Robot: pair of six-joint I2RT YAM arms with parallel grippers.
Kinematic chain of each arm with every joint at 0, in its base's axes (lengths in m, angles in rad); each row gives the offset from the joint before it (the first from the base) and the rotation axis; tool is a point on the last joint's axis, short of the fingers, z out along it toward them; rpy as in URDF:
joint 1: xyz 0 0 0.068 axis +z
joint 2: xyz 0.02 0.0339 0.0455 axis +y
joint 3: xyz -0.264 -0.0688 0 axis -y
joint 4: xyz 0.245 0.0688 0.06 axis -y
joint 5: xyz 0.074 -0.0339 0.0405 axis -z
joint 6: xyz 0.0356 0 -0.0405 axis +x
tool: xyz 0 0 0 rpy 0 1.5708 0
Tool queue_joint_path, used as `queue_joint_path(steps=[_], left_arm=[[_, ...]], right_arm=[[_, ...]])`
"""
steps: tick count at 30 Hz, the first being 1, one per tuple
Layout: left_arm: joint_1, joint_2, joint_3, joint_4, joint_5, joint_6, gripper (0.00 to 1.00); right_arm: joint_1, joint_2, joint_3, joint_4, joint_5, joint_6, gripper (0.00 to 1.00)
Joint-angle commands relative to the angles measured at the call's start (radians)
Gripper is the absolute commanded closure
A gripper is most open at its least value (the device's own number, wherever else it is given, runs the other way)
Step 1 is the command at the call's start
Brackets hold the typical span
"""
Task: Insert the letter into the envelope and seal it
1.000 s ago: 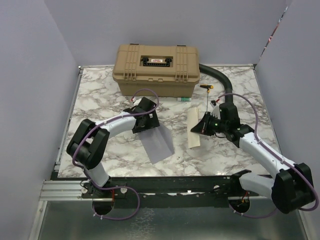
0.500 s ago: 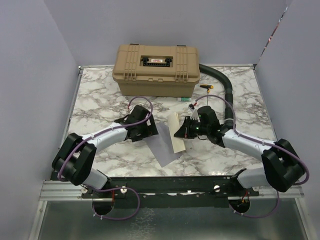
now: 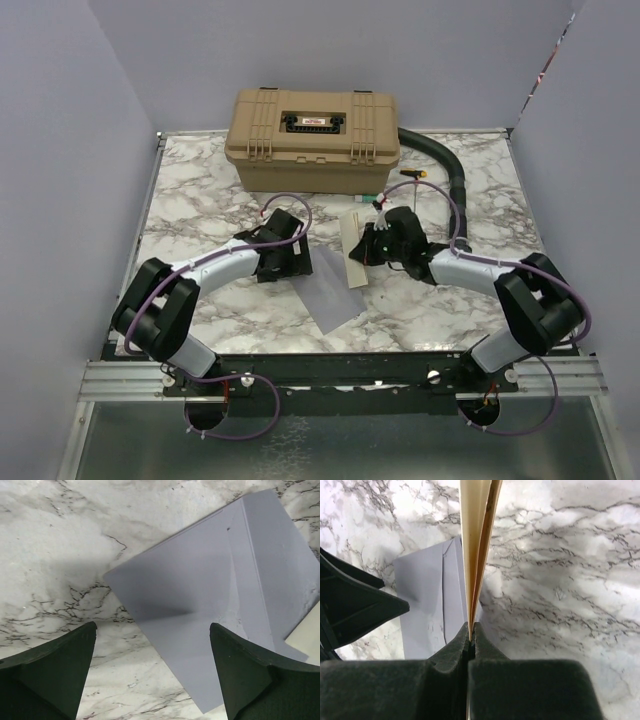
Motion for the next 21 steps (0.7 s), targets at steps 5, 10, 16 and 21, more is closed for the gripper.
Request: queue_joint_path(steps=[5, 10, 16, 21], left_arm=[[0.005, 0.022, 0.031, -0.067, -0.056, 0.088, 0.05], [0.005, 0.035, 0.030, -0.088, -0.030, 0.063, 0.05], [0.006, 0.044, 0.000, -0.104, 0.091, -0.059, 0.07], [0.006, 0.046, -0.054, -0.108, 0.190, -0.162, 0.08]], right_arm=[[0.037, 0.079, -0.069, 0.231, 0.017, 0.007, 0.99], [0.079, 0.090, -0.091, 0.255, 0.090, 0.056, 0.99], [0.133, 0.112, -0.129, 0.296, 0.162, 0.127, 0.99], [0.157, 0.122, -0.134, 0.256, 0.194, 0.218, 0.99]])
